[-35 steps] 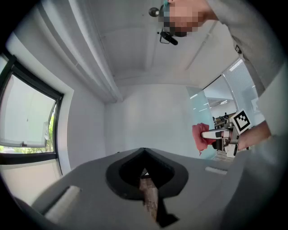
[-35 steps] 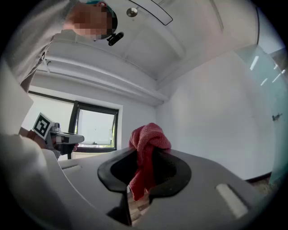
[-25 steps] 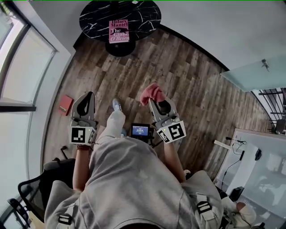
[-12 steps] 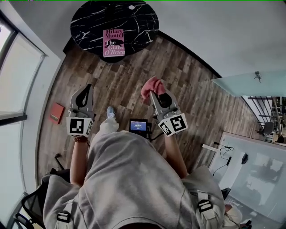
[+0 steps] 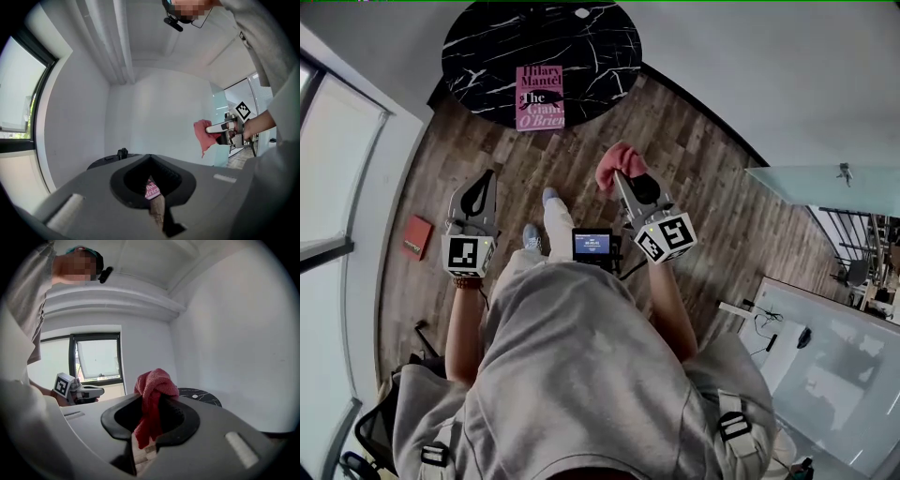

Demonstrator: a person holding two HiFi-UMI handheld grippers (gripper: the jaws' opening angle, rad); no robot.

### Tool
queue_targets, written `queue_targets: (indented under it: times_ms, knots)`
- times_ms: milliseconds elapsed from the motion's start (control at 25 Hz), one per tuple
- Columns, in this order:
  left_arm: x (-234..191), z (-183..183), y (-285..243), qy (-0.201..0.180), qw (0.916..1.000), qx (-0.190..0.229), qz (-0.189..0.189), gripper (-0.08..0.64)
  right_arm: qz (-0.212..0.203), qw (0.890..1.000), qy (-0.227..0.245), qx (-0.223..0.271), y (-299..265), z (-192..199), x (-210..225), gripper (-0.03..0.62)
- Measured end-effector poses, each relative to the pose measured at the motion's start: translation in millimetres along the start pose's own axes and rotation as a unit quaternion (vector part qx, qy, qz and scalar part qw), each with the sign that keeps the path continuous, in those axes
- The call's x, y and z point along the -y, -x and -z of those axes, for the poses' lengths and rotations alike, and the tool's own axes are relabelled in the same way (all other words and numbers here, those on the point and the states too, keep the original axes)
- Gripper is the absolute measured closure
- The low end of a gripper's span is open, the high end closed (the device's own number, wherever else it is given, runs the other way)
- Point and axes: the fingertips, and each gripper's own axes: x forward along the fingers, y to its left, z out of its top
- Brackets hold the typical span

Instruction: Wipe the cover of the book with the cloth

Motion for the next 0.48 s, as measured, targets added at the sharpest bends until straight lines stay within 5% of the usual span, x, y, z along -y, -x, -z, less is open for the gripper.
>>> queue_targets:
  times_ms: [480]
  knots:
    - [-34, 62, -127, -0.019, 0.9952, -0.096, -0.002, 0.565, -0.064, 0.996, 0.009, -0.067, -178, 27, 143, 0.485]
